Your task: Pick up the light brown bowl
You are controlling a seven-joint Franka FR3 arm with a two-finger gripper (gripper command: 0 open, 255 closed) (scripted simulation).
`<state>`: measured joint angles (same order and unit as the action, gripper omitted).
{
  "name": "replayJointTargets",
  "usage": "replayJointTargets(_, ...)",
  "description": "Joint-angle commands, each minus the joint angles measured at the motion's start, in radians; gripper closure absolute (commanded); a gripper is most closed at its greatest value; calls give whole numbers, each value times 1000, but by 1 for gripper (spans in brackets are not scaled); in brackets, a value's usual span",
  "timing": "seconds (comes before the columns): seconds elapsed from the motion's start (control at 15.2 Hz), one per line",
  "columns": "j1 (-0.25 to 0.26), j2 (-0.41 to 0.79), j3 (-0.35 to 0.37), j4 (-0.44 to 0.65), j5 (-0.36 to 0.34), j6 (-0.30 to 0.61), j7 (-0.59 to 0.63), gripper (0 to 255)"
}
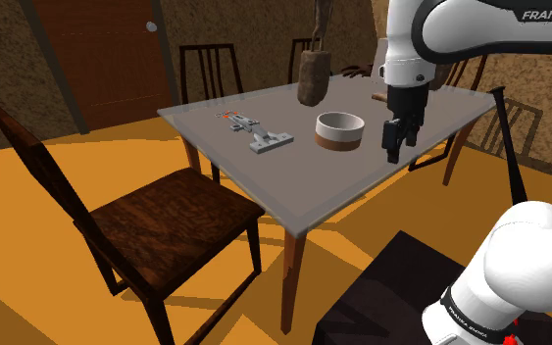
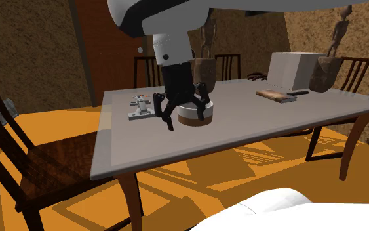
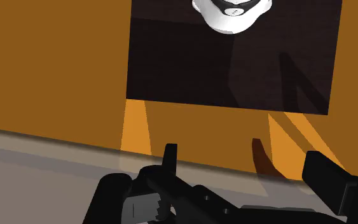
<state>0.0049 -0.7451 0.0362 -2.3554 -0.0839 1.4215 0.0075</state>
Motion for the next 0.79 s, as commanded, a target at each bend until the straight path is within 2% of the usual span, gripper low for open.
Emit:
replayJointTargets(0.0, 0, 0, 0, 0, 0, 0, 0, 0)
replayJointTargets(0.73, -40, 406, -85, 271, -15, 166, -63, 0)
